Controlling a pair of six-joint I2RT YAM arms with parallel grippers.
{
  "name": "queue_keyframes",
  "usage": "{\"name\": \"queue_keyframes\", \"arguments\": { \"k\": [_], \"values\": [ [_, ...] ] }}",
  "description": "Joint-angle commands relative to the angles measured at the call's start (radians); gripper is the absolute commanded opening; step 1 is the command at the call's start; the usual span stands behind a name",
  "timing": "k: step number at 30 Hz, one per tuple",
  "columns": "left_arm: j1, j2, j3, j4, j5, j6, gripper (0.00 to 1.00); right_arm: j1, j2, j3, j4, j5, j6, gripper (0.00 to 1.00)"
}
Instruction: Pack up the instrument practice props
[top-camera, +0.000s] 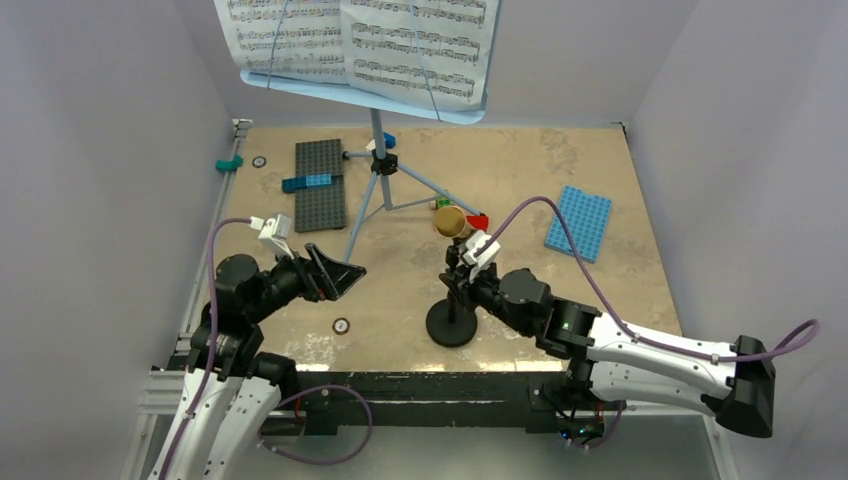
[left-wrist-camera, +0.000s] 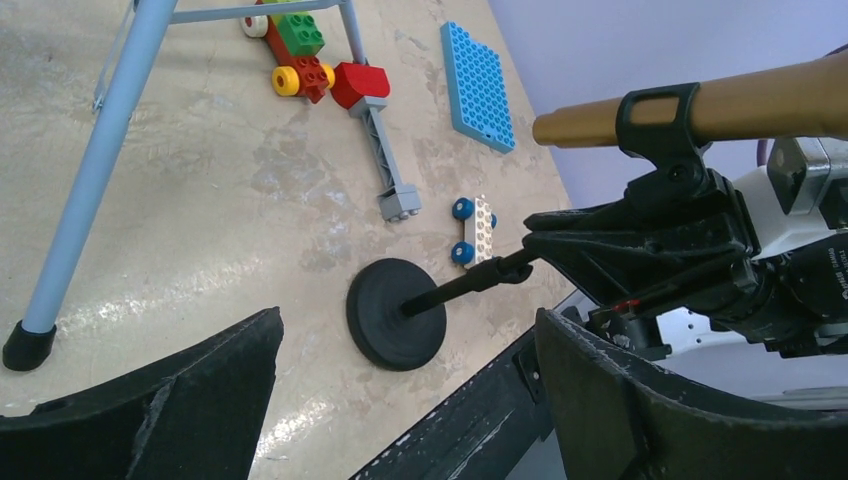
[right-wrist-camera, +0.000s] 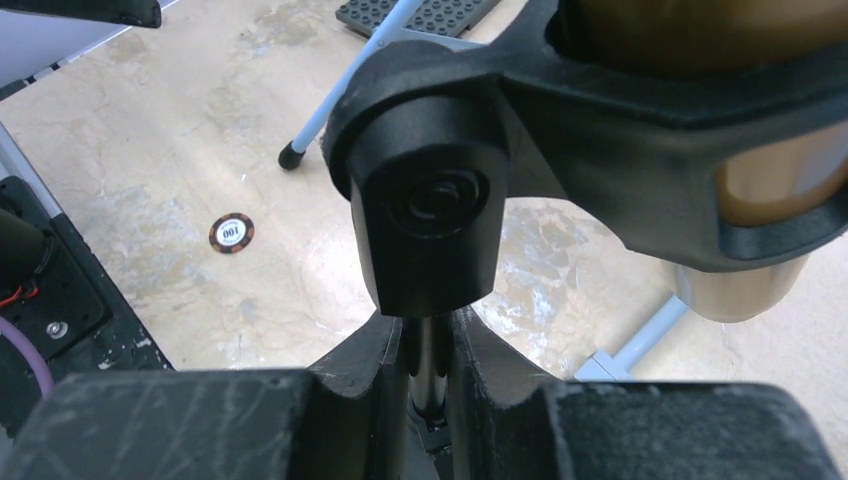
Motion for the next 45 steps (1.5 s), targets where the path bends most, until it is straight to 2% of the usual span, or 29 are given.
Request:
{"name": "queue_keyframes", "arguments": {
  "k": [1, 10, 14, 16, 20, 21, 23, 31, 35, 38, 42, 45],
  "values": [
    [-0.006, -0.015, -0.011, 0.053, 0.047, 0.017, 1.00, 0.006, 0.046, 0.034, 0.222, -0.025, -0.015, 0.00],
    [-0.006, -0.056, -0.029, 0.120, 0.109, 0.022, 1.00, 0.005, 0.143, 0.020, 0.251, -0.019, 0.021, 0.00],
    [-0.006, -0.092, -0.041, 0.143, 0.106, 0.030, 1.00, 0.006, 0.116, -0.019, 0.232, -0.017, 0.068, 0.36],
    [-0.006, -0.093, -0.043, 0.145, 0.104, 0.035, 1.00, 0.007, 0.098, -0.028, 0.215, -0.012, 0.081, 0.48],
    [-0.006, -0.091, -0.053, 0.181, 0.115, 0.027, 1.00, 0.007, 0.067, -0.029, 0.182, -0.018, 0.109, 0.64],
    [-0.006, -0.090, -0.055, 0.189, 0.119, 0.025, 1.00, 0.007, 0.059, -0.028, 0.171, -0.021, 0.119, 0.81],
    [-0.006, -0.090, -0.052, 0.205, 0.125, 0.023, 1.00, 0.007, 0.039, -0.023, 0.143, -0.033, 0.138, 0.89],
    [-0.009, -0.076, -0.033, 0.249, 0.124, 0.057, 0.96, 0.007, -0.081, 0.032, -0.124, -0.125, 0.186, 0.97],
    [-0.056, -0.037, -0.039, 0.310, 0.105, 0.086, 0.96, 0.007, -0.162, 0.007, -0.216, -0.149, 0.215, 0.98],
    [-0.169, 0.029, -0.005, 0.306, 0.019, 0.141, 0.96, 0.007, -0.233, -0.038, -0.271, -0.118, 0.253, 0.99],
    [-0.369, 0.131, 0.072, 0.283, -0.186, 0.260, 0.98, 0.007, -0.330, -0.093, -0.312, -0.099, 0.297, 0.99],
    [-0.505, 0.179, 0.092, 0.324, -0.314, 0.337, 0.98, 0.007, -0.380, -0.109, -0.334, -0.081, 0.323, 0.99]
  ]
}}
